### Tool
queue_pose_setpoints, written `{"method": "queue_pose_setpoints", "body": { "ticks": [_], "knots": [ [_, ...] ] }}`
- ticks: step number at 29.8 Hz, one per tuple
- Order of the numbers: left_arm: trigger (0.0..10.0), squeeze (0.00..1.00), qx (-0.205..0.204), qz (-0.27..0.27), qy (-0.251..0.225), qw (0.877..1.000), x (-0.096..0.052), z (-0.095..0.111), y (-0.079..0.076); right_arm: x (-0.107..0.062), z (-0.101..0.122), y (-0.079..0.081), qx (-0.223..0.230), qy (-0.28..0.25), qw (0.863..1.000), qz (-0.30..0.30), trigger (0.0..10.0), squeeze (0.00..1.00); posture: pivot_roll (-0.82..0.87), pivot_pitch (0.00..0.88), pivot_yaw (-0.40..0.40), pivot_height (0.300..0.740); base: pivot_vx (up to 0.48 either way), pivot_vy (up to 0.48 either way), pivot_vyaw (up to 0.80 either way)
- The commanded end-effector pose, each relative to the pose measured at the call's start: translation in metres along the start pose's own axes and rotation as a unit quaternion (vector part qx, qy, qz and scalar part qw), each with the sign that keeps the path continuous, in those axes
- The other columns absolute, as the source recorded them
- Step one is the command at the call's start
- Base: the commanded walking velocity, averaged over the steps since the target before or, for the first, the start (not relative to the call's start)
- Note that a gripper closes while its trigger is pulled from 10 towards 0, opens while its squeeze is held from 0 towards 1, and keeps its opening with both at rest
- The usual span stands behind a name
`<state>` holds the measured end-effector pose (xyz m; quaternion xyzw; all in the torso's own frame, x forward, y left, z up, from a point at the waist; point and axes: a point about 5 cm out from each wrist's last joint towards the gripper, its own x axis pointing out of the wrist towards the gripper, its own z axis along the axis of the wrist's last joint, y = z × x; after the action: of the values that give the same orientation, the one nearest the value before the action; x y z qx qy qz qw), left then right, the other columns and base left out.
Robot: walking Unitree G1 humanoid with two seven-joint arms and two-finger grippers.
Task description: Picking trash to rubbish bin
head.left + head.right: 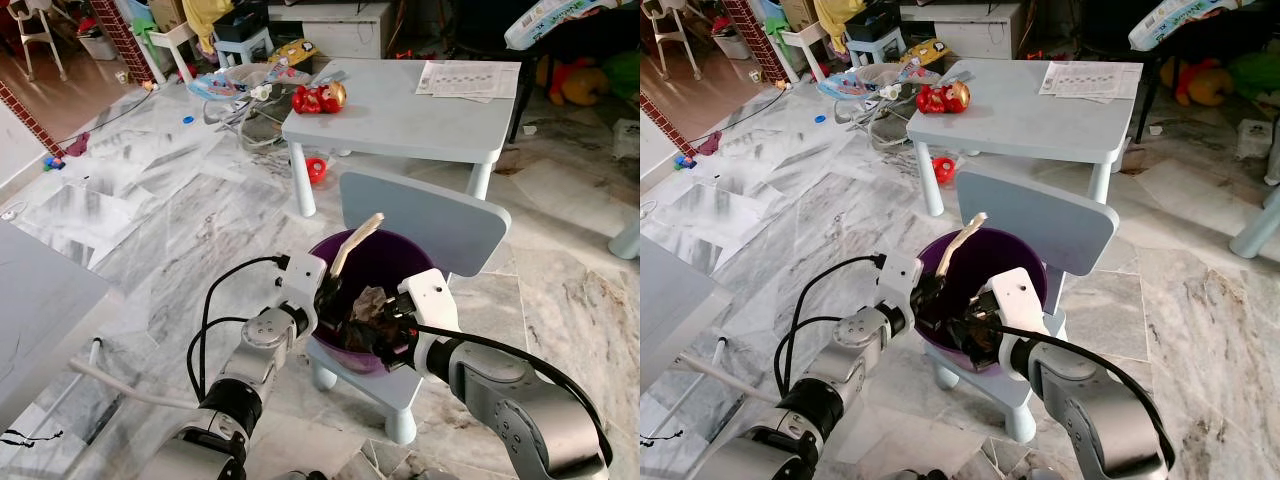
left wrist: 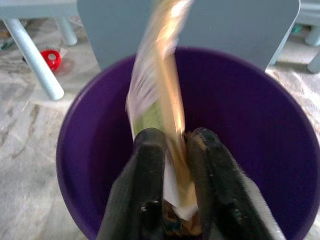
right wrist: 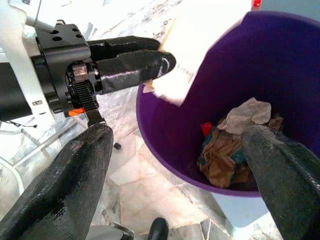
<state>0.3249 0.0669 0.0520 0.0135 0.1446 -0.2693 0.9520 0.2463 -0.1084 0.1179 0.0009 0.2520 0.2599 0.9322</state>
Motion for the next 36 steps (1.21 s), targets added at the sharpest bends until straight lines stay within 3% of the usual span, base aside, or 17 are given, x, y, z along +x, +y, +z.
{"method": "queue_pose_setpoints", "body": {
  "ticks": [1,11,17,22,26,27,29,30,36],
  "knots": [
    [10.0,1.00,0.005,0.008,0.006,1.000,-0.002,-0.003,0.004,-0.002,0.006,0.006,0.000,-0.009,1.000,0.013,10.0,0.00,-0.22,0.104,0.190,0.740,0.000,0.000,0.00],
    [10.0,1.00,-0.012,0.025,-0.015,0.999,-0.001,0.001,0.012,-0.001,0.010,0.011,-0.010,0.002,1.000,0.021,10.0,0.00,-0.21,0.104,0.182,0.740,0.000,0.000,0.00],
    [10.0,1.00,-0.030,0.068,-0.070,0.995,-0.001,0.022,0.028,0.006,0.017,0.014,-0.021,-0.010,0.999,0.030,10.0,0.00,-0.18,0.091,0.165,0.740,0.000,0.000,0.00],
    [10.0,1.00,-0.029,0.106,-0.136,0.985,-0.007,0.045,0.044,0.016,0.031,0.010,-0.042,-0.055,0.997,0.020,10.0,0.00,-0.15,0.073,0.149,0.740,0.000,0.000,0.00],
    [10.0,1.00,-0.024,0.154,-0.190,0.969,-0.020,0.060,0.062,0.025,0.049,0.001,-0.051,-0.108,0.993,-0.013,10.0,0.00,-0.12,0.056,0.130,0.740,0.000,0.000,0.00],
    [10.0,1.00,-0.013,0.174,-0.216,0.961,-0.027,0.066,0.068,0.028,0.059,0.000,-0.063,-0.135,0.989,-0.020,10.0,0.00,-0.11,0.054,0.125,0.740,0.000,0.000,0.00],
    [10.0,1.00,-0.001,0.190,-0.225,0.956,-0.031,0.068,0.071,0.029,0.063,-0.002,-0.073,-0.149,0.986,-0.025,10.0,0.00,-0.10,0.049,0.120,0.740,0.000,0.000,0.00],
    [10.0,1.00,0.023,0.239,-0.244,0.939,-0.045,0.072,0.081,0.034,0.071,-0.002,-0.077,-0.177,0.981,-0.025,10.0,0.00,-0.09,0.044,0.115,0.740,0.000,0.000,0.00],
    [10.0,1.00,0.078,0.341,-0.255,0.902,-0.082,0.072,0.094,0.043,0.085,0.001,-0.074,-0.224,0.972,-0.013,10.0,0.00,-0.03,0.029,0.097,0.740,0.000,0.000,0.00]
  ]
}}
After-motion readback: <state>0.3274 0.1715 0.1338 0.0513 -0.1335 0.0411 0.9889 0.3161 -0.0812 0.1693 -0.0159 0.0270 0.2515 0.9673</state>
